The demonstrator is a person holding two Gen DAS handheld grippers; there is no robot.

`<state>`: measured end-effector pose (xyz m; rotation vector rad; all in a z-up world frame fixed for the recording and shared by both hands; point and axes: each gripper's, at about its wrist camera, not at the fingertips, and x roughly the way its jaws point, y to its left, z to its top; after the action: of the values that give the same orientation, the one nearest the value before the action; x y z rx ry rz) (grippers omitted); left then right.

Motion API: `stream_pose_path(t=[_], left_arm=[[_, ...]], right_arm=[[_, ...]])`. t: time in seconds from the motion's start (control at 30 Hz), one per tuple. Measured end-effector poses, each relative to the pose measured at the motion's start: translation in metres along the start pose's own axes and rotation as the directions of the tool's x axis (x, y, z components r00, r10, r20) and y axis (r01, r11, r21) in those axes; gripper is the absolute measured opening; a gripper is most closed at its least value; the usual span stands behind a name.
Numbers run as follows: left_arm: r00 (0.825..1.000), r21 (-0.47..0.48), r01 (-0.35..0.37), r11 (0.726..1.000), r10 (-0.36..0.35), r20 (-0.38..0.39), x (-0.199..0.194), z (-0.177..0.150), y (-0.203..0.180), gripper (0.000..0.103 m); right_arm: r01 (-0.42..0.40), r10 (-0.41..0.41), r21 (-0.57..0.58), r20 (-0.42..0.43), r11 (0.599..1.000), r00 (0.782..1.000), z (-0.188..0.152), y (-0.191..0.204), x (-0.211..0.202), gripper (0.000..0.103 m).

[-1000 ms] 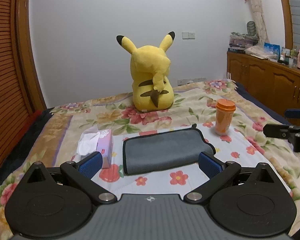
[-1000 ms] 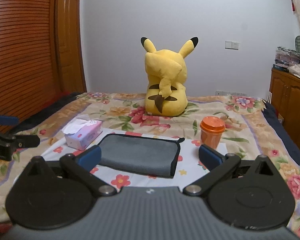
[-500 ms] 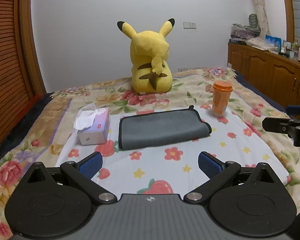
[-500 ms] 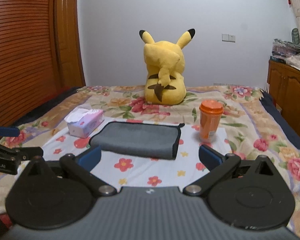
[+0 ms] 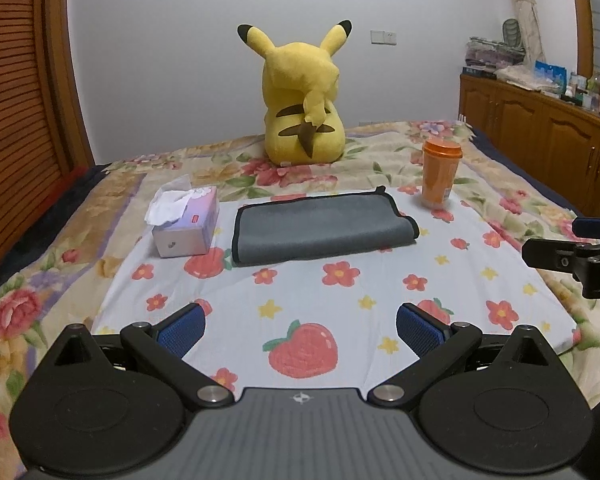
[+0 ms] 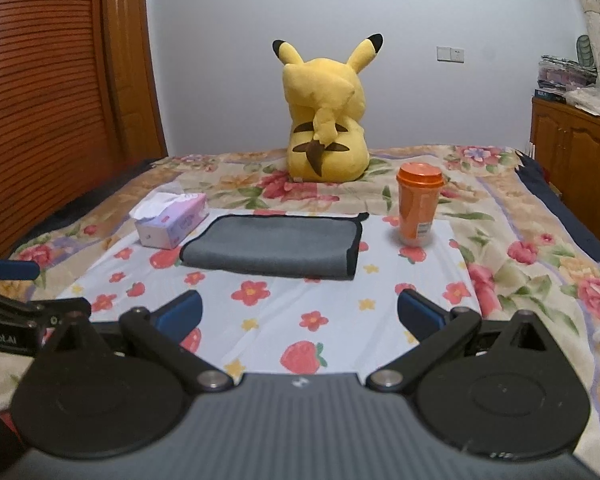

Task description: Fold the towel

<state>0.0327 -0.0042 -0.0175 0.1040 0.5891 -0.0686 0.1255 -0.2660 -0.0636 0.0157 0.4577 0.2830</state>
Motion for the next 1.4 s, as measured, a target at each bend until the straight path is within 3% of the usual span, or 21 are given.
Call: stream_pose_path(t=[0.7, 1.4], left_arm=[[0.999, -0.045, -0.016, 0.999, 0.017, 0.027, -0.003, -0.015, 0.004, 0.103], [0.99, -0.04, -0.037, 0.999, 0.042, 0.138, -0.02, -0.018, 0.005, 0.103]], right_arm=[[0.053, -0.053, -0.012, -0.016, 0.999, 0.998, -0.016, 0.0, 0.001, 0.103], [0.075, -0.075, 0.011, 0.045, 0.997, 0.996, -0.017, -0.004, -0.008, 0.103]])
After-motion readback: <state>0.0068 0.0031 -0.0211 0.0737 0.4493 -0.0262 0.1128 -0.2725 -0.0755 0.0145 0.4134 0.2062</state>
